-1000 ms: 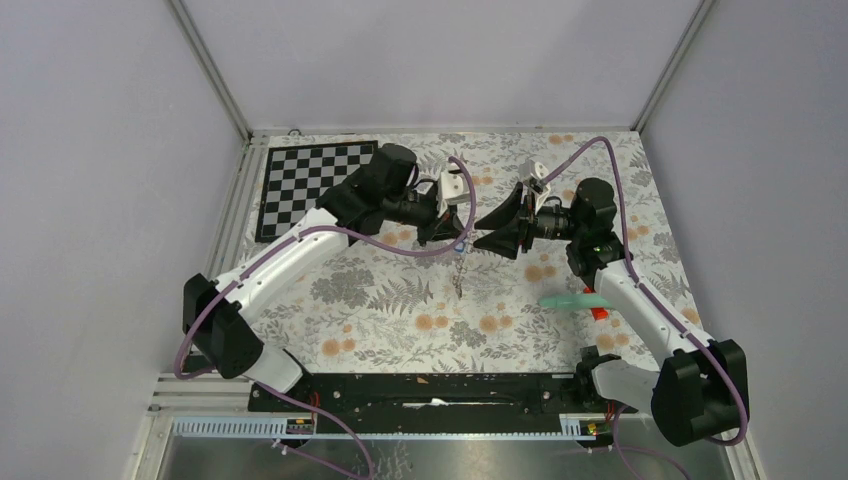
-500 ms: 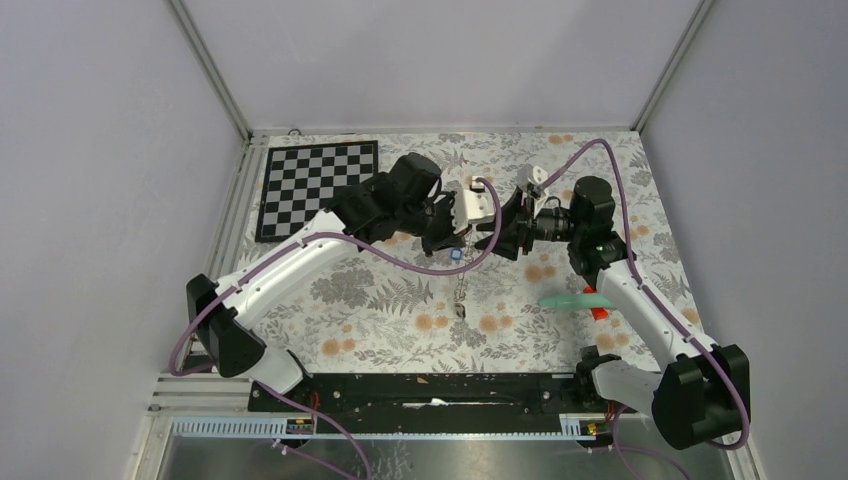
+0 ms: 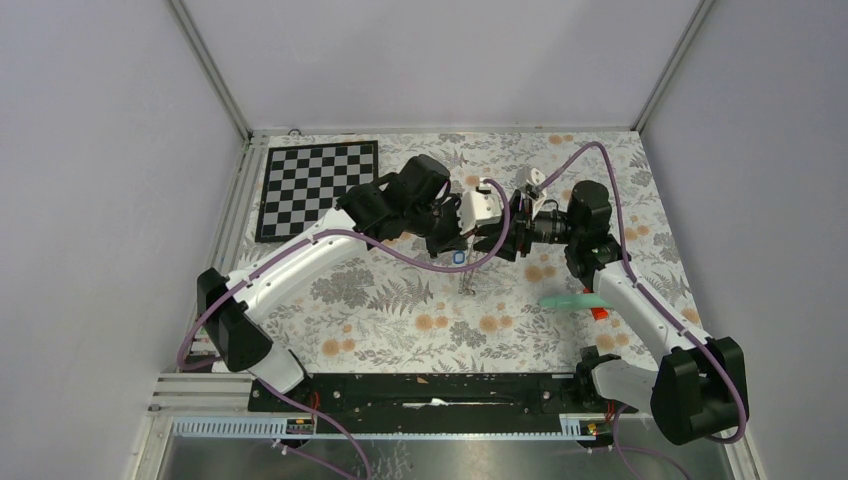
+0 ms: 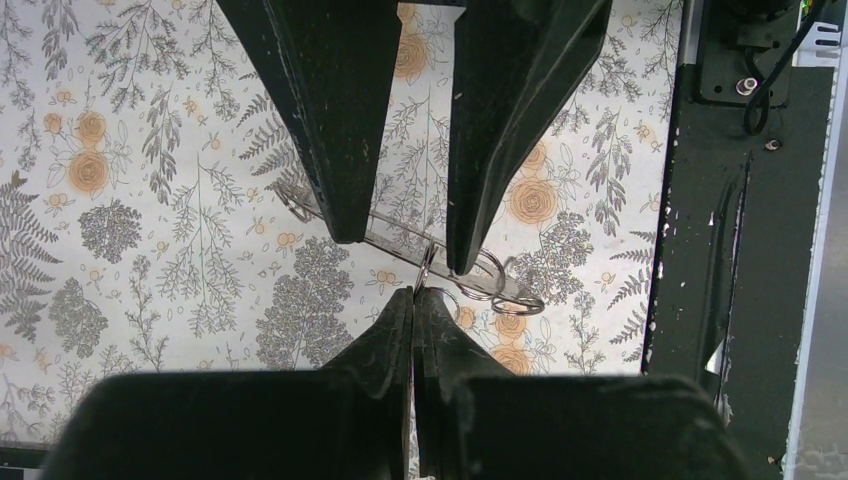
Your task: Put the keys on the keyring
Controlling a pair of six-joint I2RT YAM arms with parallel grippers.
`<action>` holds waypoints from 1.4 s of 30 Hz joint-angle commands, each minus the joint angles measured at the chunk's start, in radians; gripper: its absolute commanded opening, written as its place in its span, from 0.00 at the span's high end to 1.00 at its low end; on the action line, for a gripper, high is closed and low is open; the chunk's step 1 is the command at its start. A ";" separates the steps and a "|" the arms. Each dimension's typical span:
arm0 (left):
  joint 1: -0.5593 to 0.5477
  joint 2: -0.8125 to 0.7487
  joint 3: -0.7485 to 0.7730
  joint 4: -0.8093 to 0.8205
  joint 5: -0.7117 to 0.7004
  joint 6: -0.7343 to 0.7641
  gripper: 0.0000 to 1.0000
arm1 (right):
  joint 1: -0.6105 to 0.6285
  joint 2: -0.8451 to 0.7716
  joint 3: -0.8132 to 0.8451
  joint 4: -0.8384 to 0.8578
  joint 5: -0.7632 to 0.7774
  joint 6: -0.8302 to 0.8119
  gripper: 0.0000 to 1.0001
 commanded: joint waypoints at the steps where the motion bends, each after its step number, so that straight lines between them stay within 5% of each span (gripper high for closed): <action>1: -0.005 -0.012 0.058 0.050 -0.003 -0.020 1.00 | 0.007 -0.002 -0.004 0.051 -0.026 0.004 0.53; 22: -0.005 -0.013 0.054 0.069 0.026 -0.049 1.00 | 0.026 0.028 -0.013 0.085 -0.013 0.035 0.68; 29: -0.003 -0.018 0.033 0.083 0.043 -0.062 1.00 | 0.029 0.024 -0.009 0.092 -0.004 0.042 0.99; 34: 0.016 -0.046 -0.022 0.148 0.087 -0.096 0.99 | 0.026 -0.011 -0.003 0.091 -0.008 0.031 1.00; 42: 0.080 -0.114 -0.213 0.397 0.166 -0.241 0.61 | 0.022 0.009 0.068 0.039 -0.054 0.017 1.00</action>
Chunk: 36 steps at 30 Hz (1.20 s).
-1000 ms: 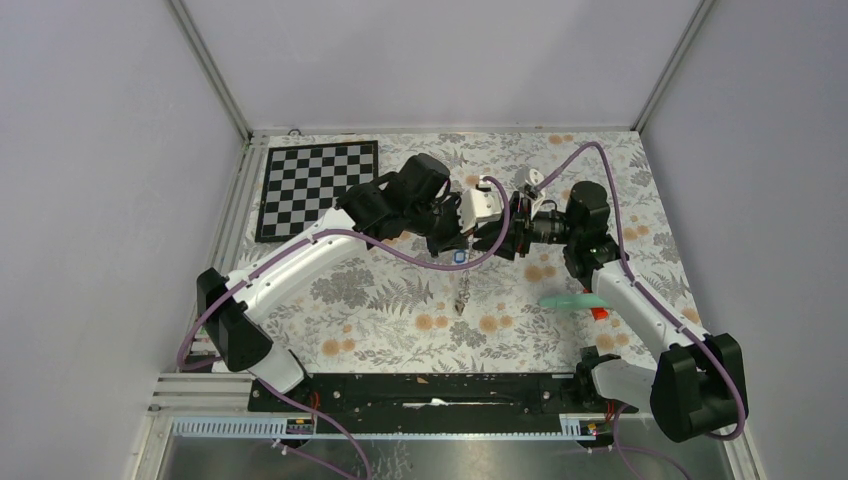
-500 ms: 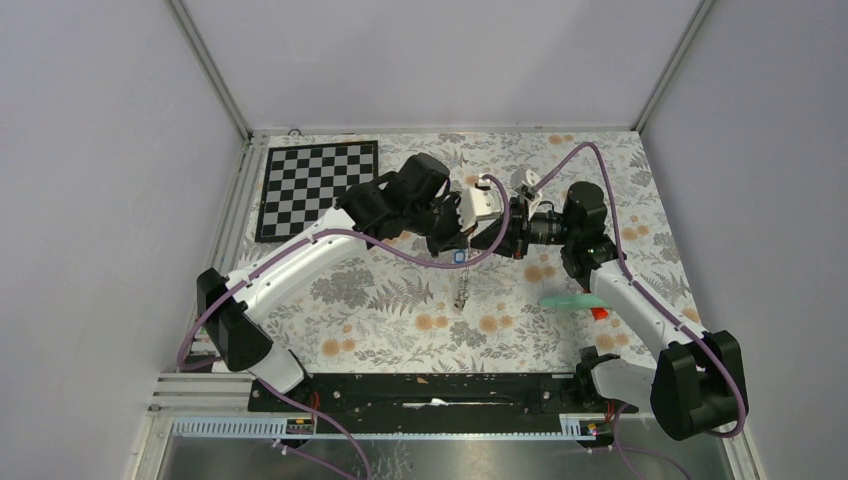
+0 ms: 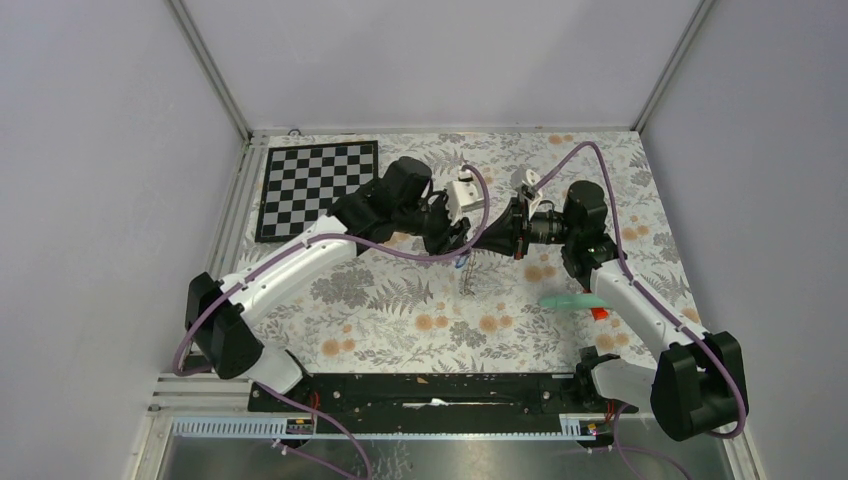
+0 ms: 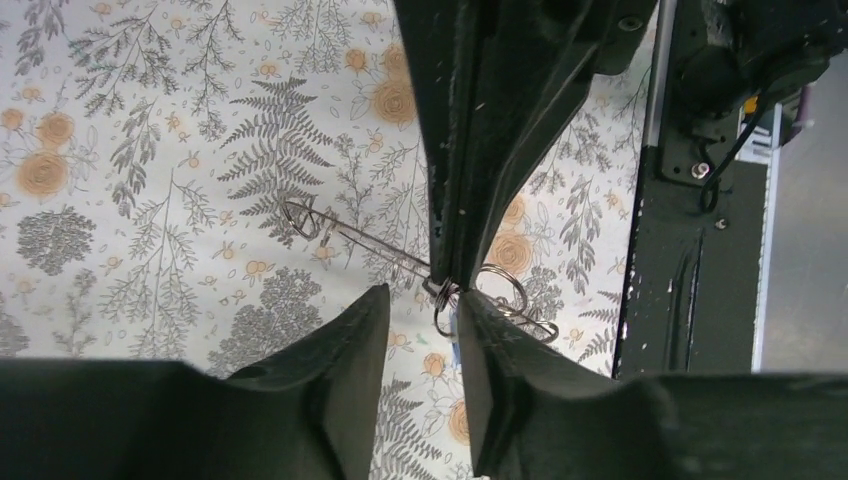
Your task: Put the keys on the keyring
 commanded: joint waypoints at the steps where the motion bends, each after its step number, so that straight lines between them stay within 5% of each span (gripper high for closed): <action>1: 0.026 -0.075 -0.096 0.222 0.075 -0.095 0.59 | 0.001 -0.007 0.087 -0.023 -0.038 -0.040 1.00; 10: 0.066 -0.240 -0.222 0.304 0.111 0.054 0.34 | -0.001 0.001 0.130 -0.051 -0.041 -0.013 1.00; 16: 0.065 -0.226 -0.183 0.230 0.128 0.187 0.28 | -0.001 0.003 0.110 0.060 -0.038 0.117 1.00; 29: 0.063 -0.159 -0.131 0.256 0.133 0.163 0.43 | -0.001 0.013 0.090 0.143 0.000 0.198 1.00; 36: 0.062 -0.165 -0.134 0.262 0.164 0.152 0.65 | -0.002 0.012 0.093 0.085 0.029 0.154 1.00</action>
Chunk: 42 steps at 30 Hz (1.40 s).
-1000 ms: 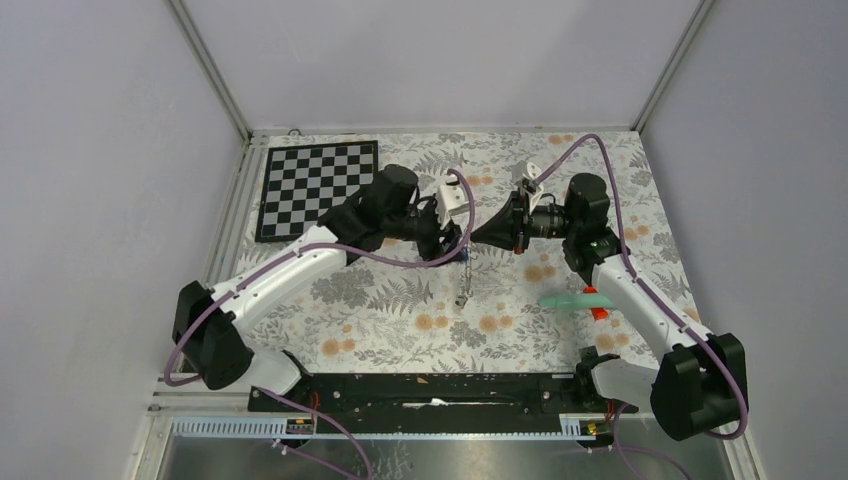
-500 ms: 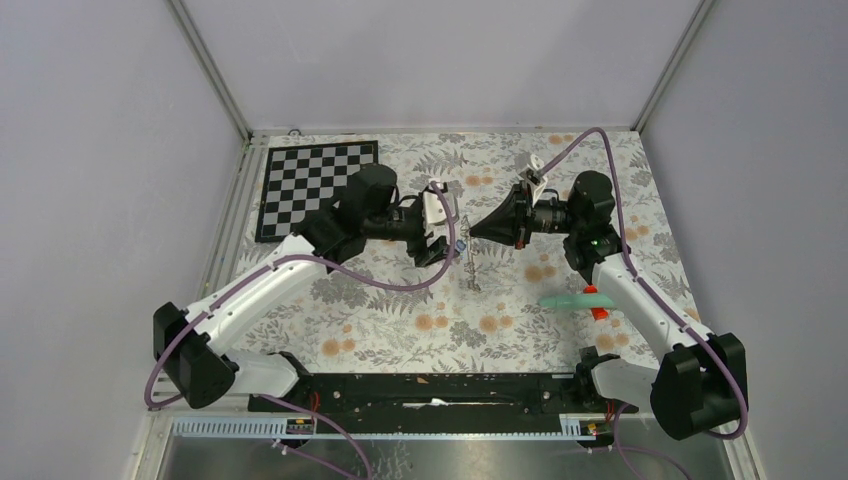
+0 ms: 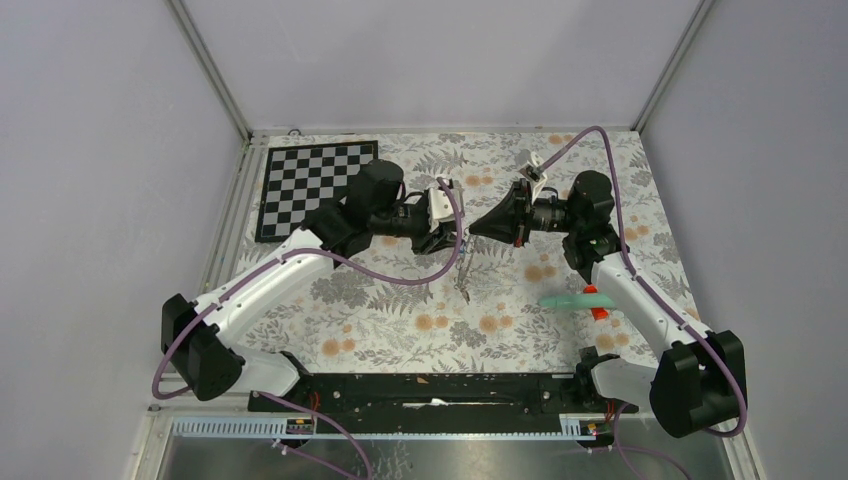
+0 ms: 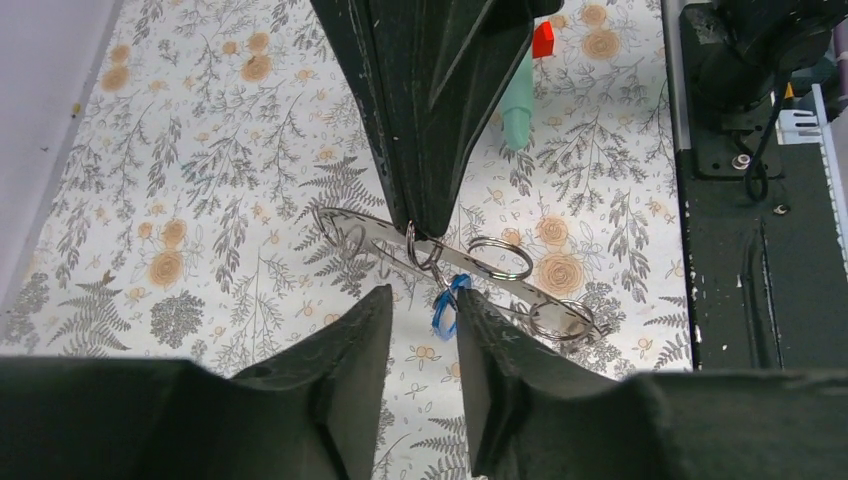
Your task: Put the keys on the keyring
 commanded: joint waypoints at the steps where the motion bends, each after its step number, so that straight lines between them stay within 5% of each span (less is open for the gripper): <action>1: -0.001 -0.012 0.043 0.055 0.050 -0.007 0.66 | -0.002 -0.005 0.008 0.005 0.027 -0.028 1.00; 11: -0.021 0.024 0.062 0.055 0.048 -0.012 0.99 | -0.002 -0.002 0.007 -0.011 0.078 -0.028 1.00; 25: -0.073 0.073 0.104 0.065 -0.052 -0.048 1.00 | -0.002 0.022 -0.002 0.002 0.206 0.031 1.00; 31: -0.075 0.071 0.104 0.063 -0.035 -0.055 0.64 | -0.004 0.017 -0.017 0.016 0.198 0.019 1.00; 42: -0.010 -0.052 0.044 -0.008 -0.075 0.030 0.39 | -0.030 -0.022 -0.043 0.016 0.088 -0.069 1.00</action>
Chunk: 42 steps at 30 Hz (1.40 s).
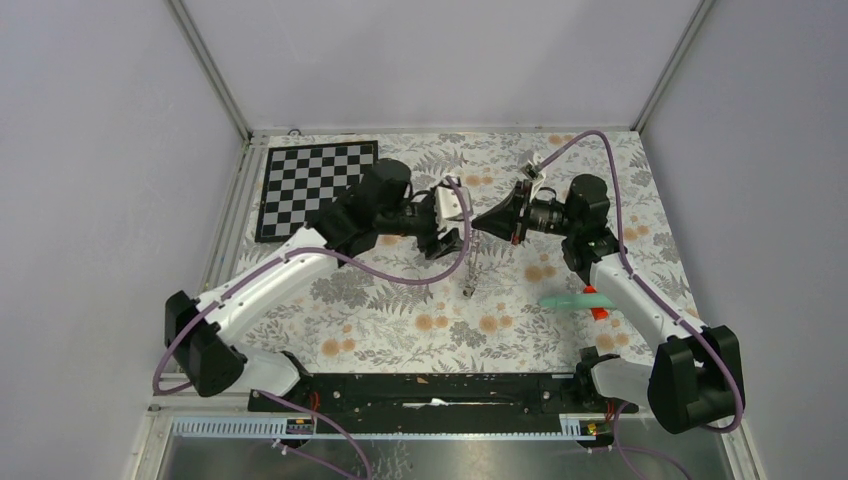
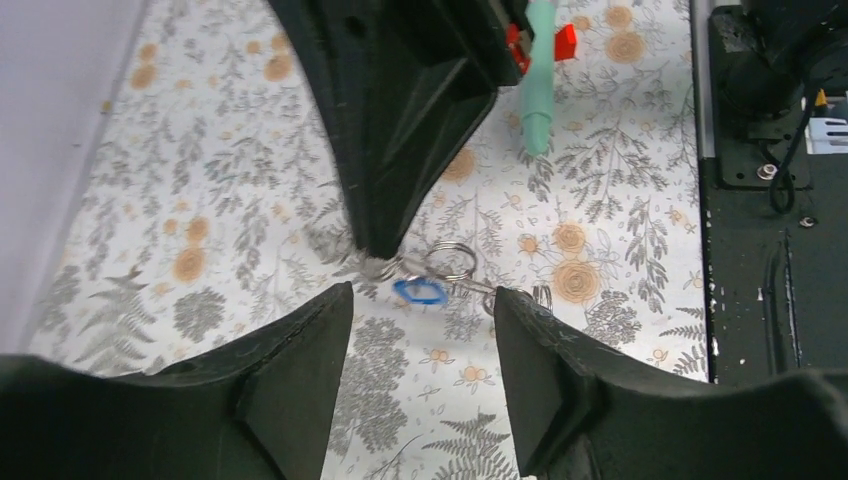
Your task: Put the keys on the keyring
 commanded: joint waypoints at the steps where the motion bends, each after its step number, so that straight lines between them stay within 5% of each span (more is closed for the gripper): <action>1: 0.044 -0.099 -0.006 -0.001 0.007 0.045 0.37 | -0.009 -0.042 -0.007 0.063 -0.088 -0.063 1.00; 6: 0.082 -0.096 0.005 -0.012 0.062 0.058 0.36 | -0.009 -0.050 -0.009 0.089 -0.154 -0.068 1.00; 18: 0.099 0.044 0.089 0.000 0.309 -0.016 0.55 | -0.011 -0.062 -0.019 0.147 -0.205 -0.037 1.00; 42: 0.099 0.097 0.085 0.068 0.336 -0.105 0.79 | -0.010 -0.060 -0.033 0.151 -0.196 -0.038 1.00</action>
